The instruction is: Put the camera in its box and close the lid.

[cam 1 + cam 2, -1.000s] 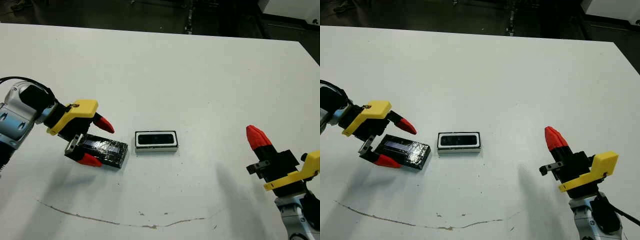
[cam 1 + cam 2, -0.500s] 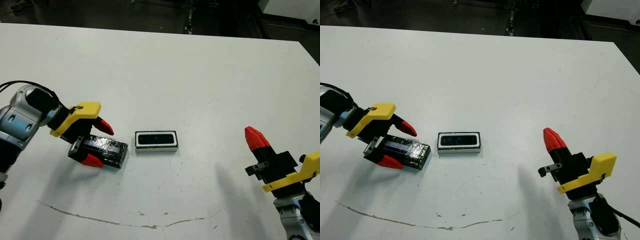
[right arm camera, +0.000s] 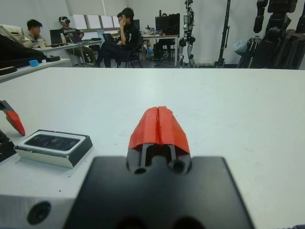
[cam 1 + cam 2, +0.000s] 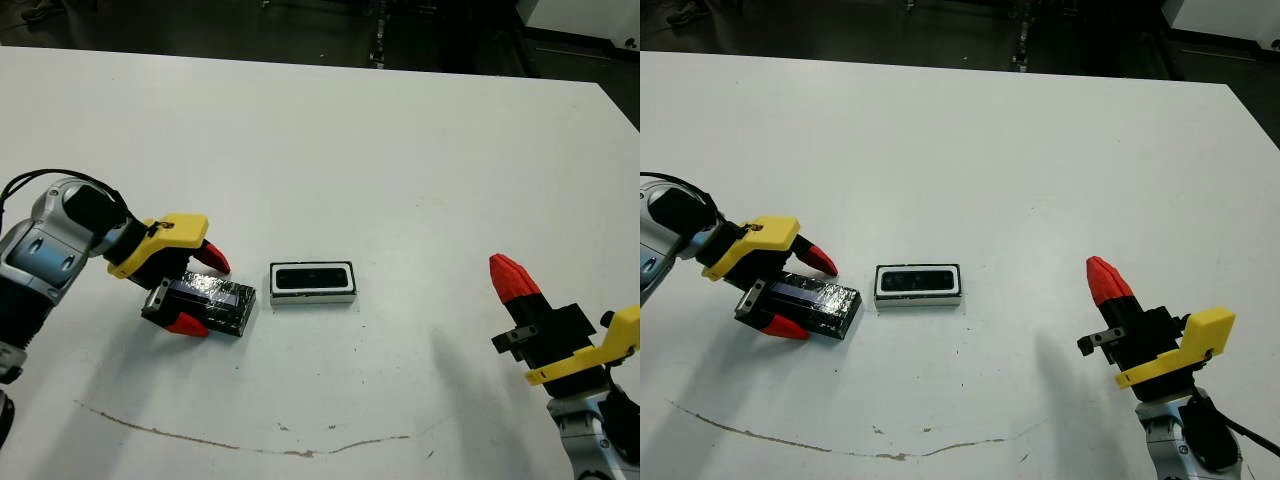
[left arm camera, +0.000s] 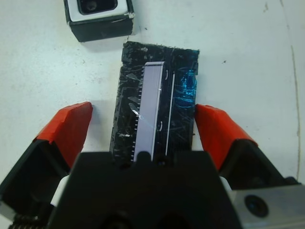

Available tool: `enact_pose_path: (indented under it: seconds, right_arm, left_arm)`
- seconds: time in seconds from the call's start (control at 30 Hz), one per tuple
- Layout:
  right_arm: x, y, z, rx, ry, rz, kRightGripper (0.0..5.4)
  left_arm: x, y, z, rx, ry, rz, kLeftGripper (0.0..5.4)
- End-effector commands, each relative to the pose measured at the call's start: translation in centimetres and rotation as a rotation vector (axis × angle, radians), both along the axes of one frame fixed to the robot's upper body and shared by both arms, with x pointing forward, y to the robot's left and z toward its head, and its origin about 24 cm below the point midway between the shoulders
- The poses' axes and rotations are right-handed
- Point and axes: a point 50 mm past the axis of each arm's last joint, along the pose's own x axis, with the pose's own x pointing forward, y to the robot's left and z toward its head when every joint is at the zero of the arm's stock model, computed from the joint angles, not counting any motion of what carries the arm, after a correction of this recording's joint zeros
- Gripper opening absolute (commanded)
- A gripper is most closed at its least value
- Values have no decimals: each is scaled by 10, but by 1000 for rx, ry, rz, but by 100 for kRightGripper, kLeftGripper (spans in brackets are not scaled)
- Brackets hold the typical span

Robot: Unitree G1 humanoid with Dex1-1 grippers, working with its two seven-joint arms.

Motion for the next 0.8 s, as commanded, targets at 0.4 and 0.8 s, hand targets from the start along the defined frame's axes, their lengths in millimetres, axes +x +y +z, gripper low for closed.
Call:
enact_pose_path:
  seconds: [0.4,0.8]
  right_arm:
    - [-1,-1,-1,-15,12,-5,0]
    - [0,-1,-2,-6,19,-5,0]
  left_arm:
    - [-7,0,-13,61,30,24,444]
    - [-7,2,-15,45,78,14,316]
